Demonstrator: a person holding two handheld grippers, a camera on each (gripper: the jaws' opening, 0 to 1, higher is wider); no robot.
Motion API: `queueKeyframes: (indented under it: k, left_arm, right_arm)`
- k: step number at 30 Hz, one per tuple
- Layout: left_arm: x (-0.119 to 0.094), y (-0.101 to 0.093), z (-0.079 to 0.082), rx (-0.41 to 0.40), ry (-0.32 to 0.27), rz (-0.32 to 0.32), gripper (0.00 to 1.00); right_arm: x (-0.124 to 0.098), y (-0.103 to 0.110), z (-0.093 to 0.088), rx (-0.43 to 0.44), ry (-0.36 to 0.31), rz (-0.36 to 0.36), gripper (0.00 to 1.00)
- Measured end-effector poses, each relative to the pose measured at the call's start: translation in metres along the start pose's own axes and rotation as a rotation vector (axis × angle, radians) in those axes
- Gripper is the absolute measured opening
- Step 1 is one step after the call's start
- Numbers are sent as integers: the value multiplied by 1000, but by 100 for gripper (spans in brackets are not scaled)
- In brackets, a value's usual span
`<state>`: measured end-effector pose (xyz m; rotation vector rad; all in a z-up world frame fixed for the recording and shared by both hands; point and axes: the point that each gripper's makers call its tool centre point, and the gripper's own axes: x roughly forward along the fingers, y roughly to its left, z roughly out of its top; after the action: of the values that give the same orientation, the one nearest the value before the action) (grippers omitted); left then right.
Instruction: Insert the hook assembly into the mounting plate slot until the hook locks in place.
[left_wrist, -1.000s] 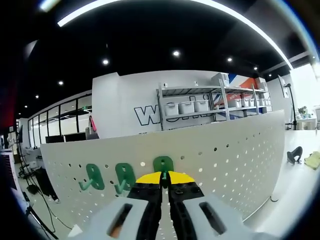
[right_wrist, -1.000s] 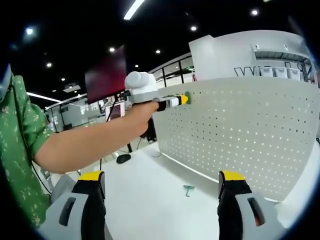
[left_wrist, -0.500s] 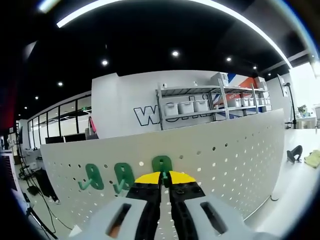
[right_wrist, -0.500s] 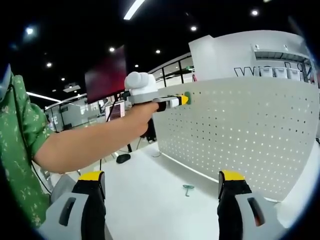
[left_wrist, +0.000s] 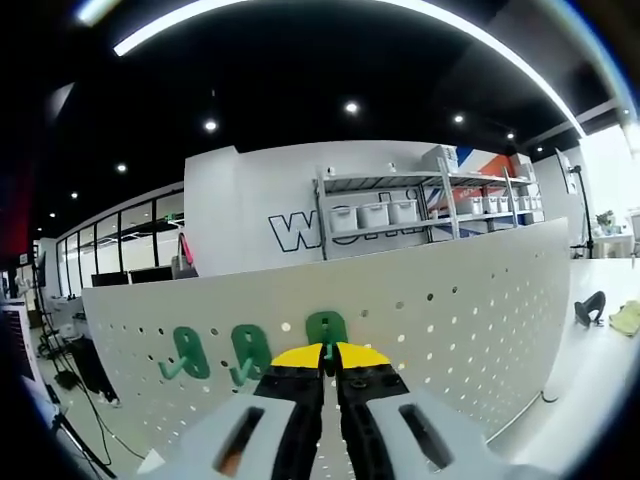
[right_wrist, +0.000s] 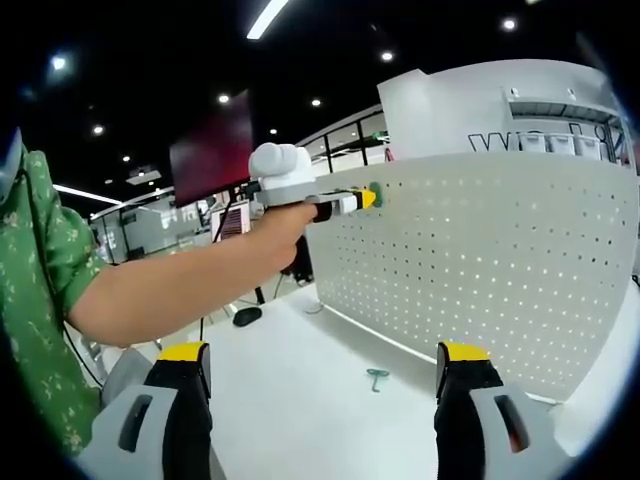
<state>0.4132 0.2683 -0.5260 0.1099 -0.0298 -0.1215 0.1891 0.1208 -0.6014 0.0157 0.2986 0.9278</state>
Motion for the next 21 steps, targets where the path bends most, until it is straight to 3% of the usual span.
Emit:
queueKeyframes:
  k: [15,21]
  left_arm:
    - [1,-3,0,57,21,4,3]
    - [3,-4,-1,123,36,15,3]
  right_arm:
    - [1,-2,-3,5,6,-2,95]
    - [2,-1,-3,6,5,1,95]
